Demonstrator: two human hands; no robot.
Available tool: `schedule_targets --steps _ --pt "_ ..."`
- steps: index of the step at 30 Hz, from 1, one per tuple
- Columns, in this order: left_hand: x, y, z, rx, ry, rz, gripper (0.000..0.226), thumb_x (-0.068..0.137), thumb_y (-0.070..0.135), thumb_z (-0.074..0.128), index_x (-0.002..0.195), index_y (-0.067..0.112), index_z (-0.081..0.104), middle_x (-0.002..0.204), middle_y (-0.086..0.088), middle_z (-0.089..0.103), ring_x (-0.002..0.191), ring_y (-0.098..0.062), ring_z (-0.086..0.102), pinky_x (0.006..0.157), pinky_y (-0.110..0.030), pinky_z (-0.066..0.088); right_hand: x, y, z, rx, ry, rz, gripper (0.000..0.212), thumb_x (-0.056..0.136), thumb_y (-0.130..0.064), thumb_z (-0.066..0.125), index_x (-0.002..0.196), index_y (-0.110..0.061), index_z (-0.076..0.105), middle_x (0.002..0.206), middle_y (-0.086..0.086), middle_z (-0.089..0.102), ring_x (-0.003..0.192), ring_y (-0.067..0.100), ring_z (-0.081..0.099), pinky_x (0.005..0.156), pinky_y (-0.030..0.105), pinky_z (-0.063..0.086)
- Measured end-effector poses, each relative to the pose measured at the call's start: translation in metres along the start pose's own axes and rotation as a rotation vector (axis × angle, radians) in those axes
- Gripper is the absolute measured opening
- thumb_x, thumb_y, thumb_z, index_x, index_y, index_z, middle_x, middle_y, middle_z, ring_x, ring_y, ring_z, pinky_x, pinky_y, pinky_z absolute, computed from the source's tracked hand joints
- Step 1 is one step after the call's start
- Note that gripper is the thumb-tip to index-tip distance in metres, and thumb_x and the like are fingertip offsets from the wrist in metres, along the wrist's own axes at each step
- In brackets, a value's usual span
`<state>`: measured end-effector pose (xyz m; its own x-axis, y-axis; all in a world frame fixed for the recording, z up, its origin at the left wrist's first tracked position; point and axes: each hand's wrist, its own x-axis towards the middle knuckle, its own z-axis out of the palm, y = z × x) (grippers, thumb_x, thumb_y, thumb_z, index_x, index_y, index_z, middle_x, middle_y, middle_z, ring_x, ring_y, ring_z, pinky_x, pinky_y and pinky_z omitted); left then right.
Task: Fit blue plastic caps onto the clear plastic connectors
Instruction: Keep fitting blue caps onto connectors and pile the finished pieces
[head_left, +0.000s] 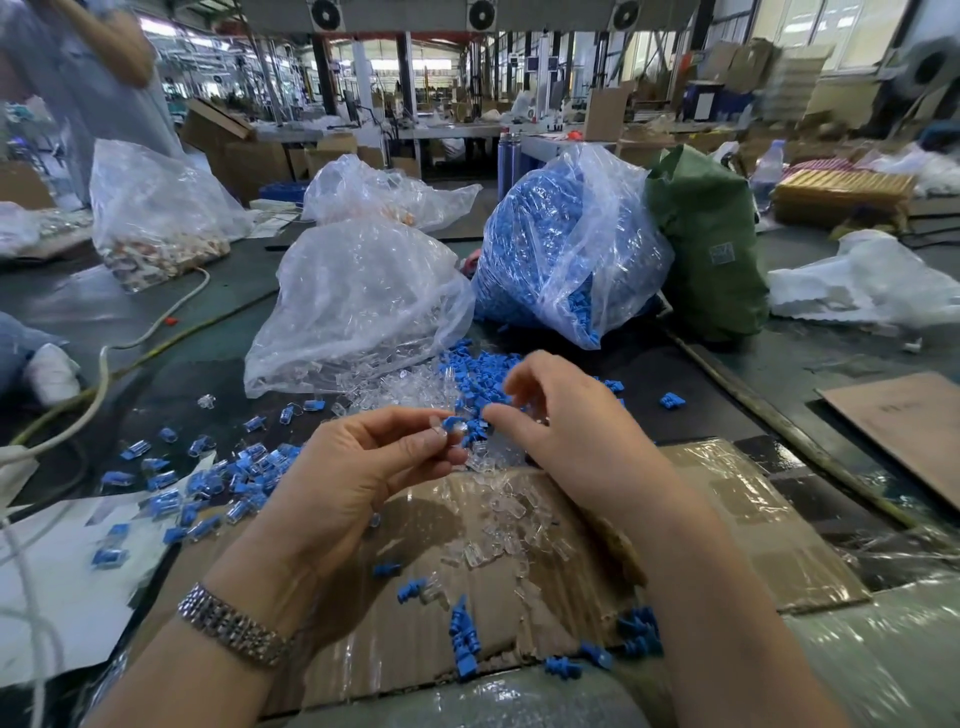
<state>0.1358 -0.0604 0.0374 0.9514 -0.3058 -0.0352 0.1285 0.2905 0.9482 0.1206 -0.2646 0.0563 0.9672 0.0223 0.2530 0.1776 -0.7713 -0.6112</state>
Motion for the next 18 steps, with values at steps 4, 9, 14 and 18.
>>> schedule_targets --steps 4,9,14,18 --pt "0.002 -0.001 -0.003 -0.011 0.011 0.021 0.032 0.074 0.000 0.070 0.105 -0.009 0.071 0.104 -0.030 0.072 0.089 -0.032 0.075 0.075 -0.028 0.062 -0.006 0.016 -0.004 -0.441 -0.265 0.388 0.054 0.091 -0.052 0.066 0.125 -0.014 0.048 0.129 0.010 0.045 0.125 0.031 0.042 0.102 0.045 0.042" --pt "0.004 -0.001 -0.005 -0.001 0.020 0.034 0.030 0.075 0.002 0.069 0.104 -0.006 0.072 0.103 -0.027 0.073 0.090 -0.031 0.075 0.074 -0.027 0.062 -0.008 0.016 -0.002 -0.487 -0.280 0.429 0.026 0.095 -0.027 0.063 0.080 -0.016 0.044 0.111 0.011 0.049 0.112 0.031 0.046 0.083 0.036 0.040" --pt "0.004 0.000 -0.005 -0.031 0.032 0.036 0.024 0.075 0.002 0.068 0.097 -0.001 0.076 0.103 -0.027 0.073 0.089 -0.031 0.075 0.072 -0.026 0.061 -0.010 0.008 -0.006 -0.513 -0.309 0.375 0.037 0.092 -0.028 0.064 0.070 -0.018 0.037 0.075 0.002 0.038 0.092 0.027 0.041 0.075 0.032 0.033" --pt "0.005 0.000 -0.005 -0.058 0.021 0.034 0.021 0.076 0.002 0.068 0.095 0.002 0.078 0.106 -0.025 0.074 0.091 -0.030 0.076 0.072 -0.026 0.061 -0.008 0.002 -0.006 -0.456 -0.322 0.344 0.032 0.094 -0.027 0.062 0.071 -0.015 0.043 0.073 0.002 0.045 0.080 0.025 0.049 0.068 0.031 0.037"
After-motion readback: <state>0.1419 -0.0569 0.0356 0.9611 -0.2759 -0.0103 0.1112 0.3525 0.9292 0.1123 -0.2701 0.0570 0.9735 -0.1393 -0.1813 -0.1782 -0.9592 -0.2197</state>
